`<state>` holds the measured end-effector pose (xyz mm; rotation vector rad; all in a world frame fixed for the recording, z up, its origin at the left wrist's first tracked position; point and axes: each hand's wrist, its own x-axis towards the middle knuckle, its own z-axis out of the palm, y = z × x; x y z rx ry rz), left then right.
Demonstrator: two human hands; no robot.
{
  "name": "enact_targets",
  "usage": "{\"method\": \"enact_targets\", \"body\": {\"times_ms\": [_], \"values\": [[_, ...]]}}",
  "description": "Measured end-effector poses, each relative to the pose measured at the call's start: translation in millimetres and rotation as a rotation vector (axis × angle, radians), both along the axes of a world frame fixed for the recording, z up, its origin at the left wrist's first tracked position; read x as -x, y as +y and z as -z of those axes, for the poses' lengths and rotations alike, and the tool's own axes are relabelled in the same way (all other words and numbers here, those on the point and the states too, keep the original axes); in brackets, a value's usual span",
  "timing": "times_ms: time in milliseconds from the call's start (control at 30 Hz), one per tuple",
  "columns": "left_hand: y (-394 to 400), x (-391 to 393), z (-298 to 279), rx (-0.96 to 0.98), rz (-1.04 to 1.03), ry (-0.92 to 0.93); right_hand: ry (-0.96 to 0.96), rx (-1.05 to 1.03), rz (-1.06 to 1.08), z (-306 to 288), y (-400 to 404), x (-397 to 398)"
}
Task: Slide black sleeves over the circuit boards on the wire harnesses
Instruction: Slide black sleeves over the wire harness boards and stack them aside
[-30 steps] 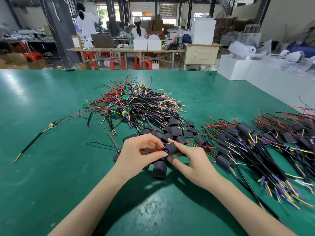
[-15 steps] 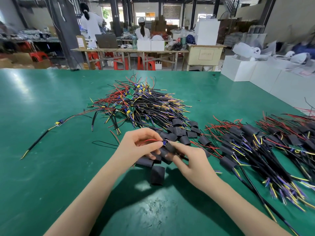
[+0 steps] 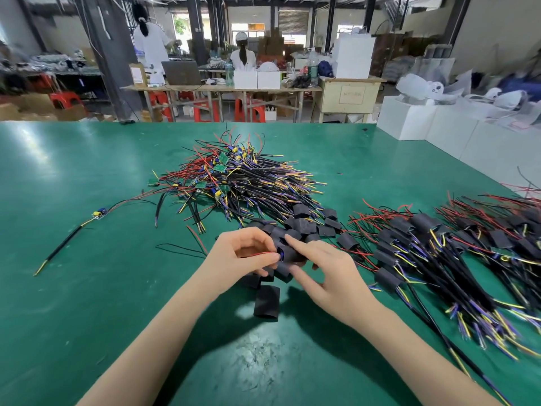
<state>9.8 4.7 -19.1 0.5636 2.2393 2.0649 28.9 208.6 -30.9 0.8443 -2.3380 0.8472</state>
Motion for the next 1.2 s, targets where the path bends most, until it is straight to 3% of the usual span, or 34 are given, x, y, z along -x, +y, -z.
{"method": "enact_targets", "body": {"times_ms": [167, 300, 367, 467, 567, 667, 867, 1000, 1100, 1200], "values": [[-7, 1, -7, -0.01, -0.034, 0.143, 0.306, 0.014, -0.019, -12, 3, 2], [-10, 5, -9, 0.047, -0.148, 0.251, 0.489, 0.098, 0.257, -26, 25, 7], [-12, 7, -7, 0.078, -0.205, 0.244, 0.46, 0.168, 0.478, -34, 50, 11], [-14, 9, -5, 0.055, -0.248, 0.204, 0.218, 0.23, 0.754, -43, 88, 15], [-13, 9, -5, 0.065, -0.237, 0.211, 0.005, 0.149, 0.991, -45, 113, 16], [-12, 10, -3, 0.101, -0.219, 0.22, -0.007, 0.042, 1.103, -41, 122, 18], [-15, 13, 1, 0.145, -0.231, 0.222, 0.07, 0.041, 1.031, -35, 121, 22], [-19, 15, 1, 0.214, -0.332, 0.253, 0.262, 0.172, 0.756, -41, 99, 19], [-23, 16, 4, 0.403, -0.446, 0.324, 0.081, 0.018, 0.547, -34, 73, 17], [-27, 15, 5, 0.525, -0.4, 0.345, -0.164, -0.212, 0.457, -19, 57, 17]]}}
